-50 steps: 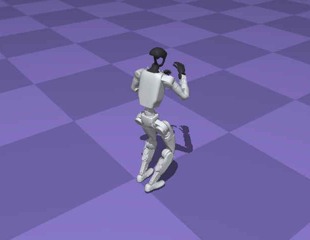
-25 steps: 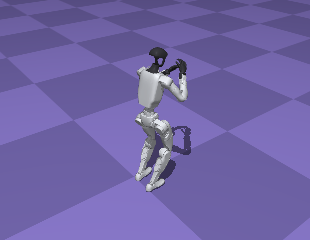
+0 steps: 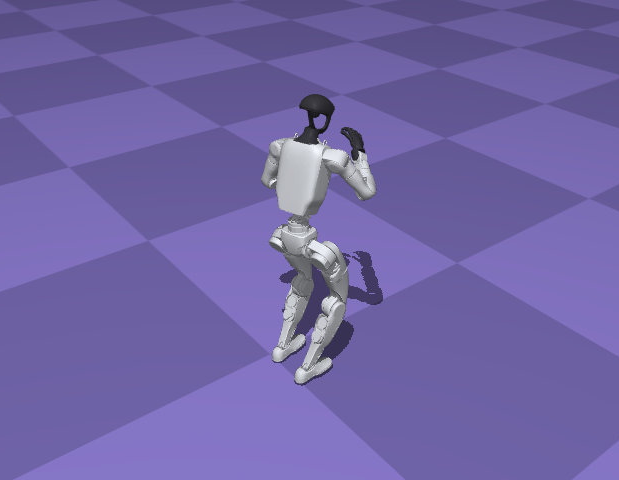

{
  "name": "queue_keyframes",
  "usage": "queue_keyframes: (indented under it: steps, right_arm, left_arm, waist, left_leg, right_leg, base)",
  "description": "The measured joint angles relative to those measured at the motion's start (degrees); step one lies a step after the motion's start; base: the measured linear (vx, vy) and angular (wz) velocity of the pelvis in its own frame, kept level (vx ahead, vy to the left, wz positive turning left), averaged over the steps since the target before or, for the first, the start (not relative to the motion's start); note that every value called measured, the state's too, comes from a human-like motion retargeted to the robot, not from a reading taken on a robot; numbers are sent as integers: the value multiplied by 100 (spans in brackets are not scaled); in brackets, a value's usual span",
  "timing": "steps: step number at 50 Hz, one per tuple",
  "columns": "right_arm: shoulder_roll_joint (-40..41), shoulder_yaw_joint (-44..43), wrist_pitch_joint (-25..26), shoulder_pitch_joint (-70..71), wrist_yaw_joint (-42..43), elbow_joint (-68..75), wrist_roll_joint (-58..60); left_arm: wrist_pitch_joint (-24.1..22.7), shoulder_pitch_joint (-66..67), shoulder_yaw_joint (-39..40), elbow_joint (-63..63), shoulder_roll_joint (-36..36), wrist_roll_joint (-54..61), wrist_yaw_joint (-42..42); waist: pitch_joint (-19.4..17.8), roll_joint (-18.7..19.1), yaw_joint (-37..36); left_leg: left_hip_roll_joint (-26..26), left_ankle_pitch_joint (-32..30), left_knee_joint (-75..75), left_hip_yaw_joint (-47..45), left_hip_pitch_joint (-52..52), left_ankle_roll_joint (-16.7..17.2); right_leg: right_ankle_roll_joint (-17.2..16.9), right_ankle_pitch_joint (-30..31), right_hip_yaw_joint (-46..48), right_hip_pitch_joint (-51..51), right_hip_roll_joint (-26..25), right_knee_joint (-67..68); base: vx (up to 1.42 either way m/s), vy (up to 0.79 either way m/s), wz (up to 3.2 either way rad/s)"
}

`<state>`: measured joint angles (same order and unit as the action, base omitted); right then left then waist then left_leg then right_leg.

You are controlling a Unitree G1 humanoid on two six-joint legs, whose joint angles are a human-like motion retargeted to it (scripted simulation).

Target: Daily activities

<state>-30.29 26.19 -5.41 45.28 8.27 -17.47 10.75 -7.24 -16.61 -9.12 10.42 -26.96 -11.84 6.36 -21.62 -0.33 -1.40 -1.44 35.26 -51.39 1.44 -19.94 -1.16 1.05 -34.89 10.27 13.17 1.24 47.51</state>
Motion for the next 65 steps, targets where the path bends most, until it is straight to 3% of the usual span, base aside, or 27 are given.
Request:
queue_keyframes:
  steps: [23, 40, 53, 65]
  right_arm:
    - [-5, -1213, -240, -485, 1665, -1036, 128]
    - [-94, -1487, 21, -683, 1520, -1130, 612]
    - [-251, -1510, 142, -664, 1808, -603, 952]
    - [-255, -1666, 148, -891, 1542, -636, 1232]
  left_arm:
    - [-272, 73, 192, -322, -34, 608, 263]
    - [-12, 318, 351, -399, -245, 437, -124]
    - [-131, 529, 426, -355, -227, 450, -104]
    - [-145, 824, 681, -300, -228, 292, -189]
  waist:
    - [151, 143, 281]
    - [133, 132, 288]
    - [146, 130, 382]
    - [130, 119, 486]
  left_leg:
    - [-119, -48, 178, -27, -45, 65]
    - [-141, -145, -12, -128, -326, -51]
    - [-73, -78, 14, -212, -211, -53]
    - [-13, -13, 69, -288, -48, -30]
  right_leg:
    - [-51, -41, 9, 91, 125, 11]
    - [55, -83, -126, 385, 141, 187]
    - [48, -131, -144, 325, 115, 193]
    - [33, -142, -227, 239, 67, 212]
  base:
    - [0, 0, 0]
    - [0, 0, 0]
    - [0, 0, 0]
    - [0, 0, 0]
